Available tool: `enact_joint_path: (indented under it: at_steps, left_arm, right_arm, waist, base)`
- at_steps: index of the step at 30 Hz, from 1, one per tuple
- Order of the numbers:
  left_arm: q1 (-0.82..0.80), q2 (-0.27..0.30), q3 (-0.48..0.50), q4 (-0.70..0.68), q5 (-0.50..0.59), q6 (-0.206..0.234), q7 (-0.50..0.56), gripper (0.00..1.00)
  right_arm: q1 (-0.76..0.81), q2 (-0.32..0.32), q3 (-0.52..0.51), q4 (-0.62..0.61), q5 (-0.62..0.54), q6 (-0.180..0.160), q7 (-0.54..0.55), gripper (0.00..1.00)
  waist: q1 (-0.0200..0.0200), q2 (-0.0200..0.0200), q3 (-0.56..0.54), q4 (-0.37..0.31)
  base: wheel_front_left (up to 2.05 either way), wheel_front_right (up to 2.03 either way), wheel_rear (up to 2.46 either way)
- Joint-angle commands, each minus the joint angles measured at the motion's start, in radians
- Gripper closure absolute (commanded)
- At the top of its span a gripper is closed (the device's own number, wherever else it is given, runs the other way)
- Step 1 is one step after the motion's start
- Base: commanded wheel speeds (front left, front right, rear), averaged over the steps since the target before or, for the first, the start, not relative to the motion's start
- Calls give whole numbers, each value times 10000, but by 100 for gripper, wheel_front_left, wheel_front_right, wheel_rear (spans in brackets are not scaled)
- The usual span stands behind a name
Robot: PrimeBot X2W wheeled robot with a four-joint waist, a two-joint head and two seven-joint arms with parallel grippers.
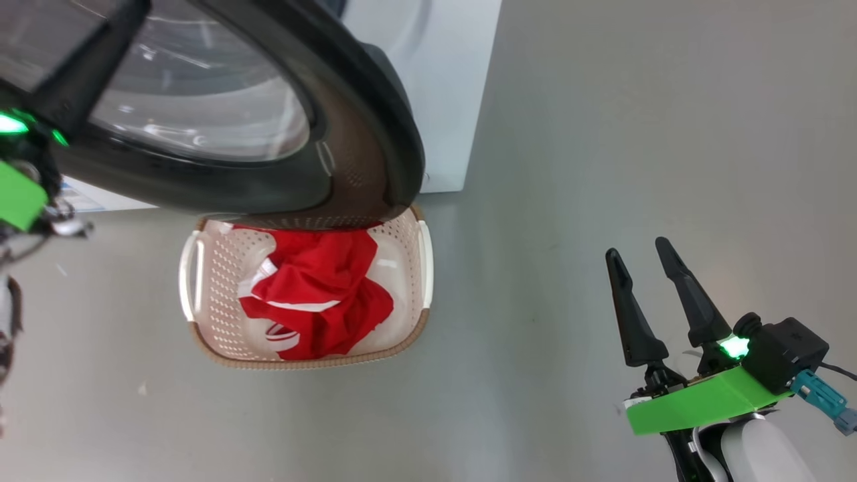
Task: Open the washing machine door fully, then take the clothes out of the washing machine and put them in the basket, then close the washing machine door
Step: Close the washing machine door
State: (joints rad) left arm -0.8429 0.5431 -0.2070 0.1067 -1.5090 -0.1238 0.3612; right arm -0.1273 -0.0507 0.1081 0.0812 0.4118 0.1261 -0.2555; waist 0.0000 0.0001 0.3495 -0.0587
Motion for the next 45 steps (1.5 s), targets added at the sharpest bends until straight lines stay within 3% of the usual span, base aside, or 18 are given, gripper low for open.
enact_joint_path:
  at_steps: [1,8,11,15,17,18,24,31,37,45]
  left_arm:
    - [223,593,299,-258,-48,-69,-173,100]
    - [1444,560,106,-426,-147,-69,-1054,100]
    - [2139,493,70,-542,-187,-69,-1528,91]
    - [3116,382,-31,-587,-217,-69,-2122,70]
    - [3576,376,-137,-541,-141,-69,-2403,55]
    - [3576,376,-137,-541,-141,-69,-2403,55]
    - [4768,375,-505,-383,-54,-69,-3141,2]
    - [5990,502,-792,64,70,-69,-4344,0]
    - [6681,697,-1487,745,813,-69,-5561,0]
    - [7147,605,-1769,1748,1910,-69,-6213,0]
  right_arm:
    - [31,5,199,-192,-179,46,-63,0]
    - [174,5,225,-45,-430,46,-63,0]
    - [267,5,231,24,-517,46,-63,0]
    - [424,5,225,80,-621,46,-63,0]
    - [519,5,215,107,-672,46,-63,0]
    - [519,5,215,107,-672,46,-63,0]
    - [831,5,158,201,-793,46,-63,0]
    - [1225,5,49,368,-902,46,-63,0]
    - [1535,5,-154,436,-901,46,-63,0]
    - [1832,5,-416,421,-801,46,-63,0]
  waist:
    - [0,-1,-162,161]
    - [0,-1,-628,512]
    - [0,-1,-850,664]
    - [0,-1,-1128,880]
    - [0,-1,-1262,980]
    - [0,-1,-1262,980]
    - [0,-1,-1628,1197]
    - [0,-1,-1964,1229]
    - [0,-1,-2113,1049]
    - [0,-1,-2249,668]
  base:
    - [0,0,0]
    - [0,0,0]
    - [0,0,0]
    - [0,0,0]
    - [0,0,0]
    - [0,0,0]
    - [0,0,0]
    - [0,0,0]
    - [0,0,0]
    - [0,0,0]
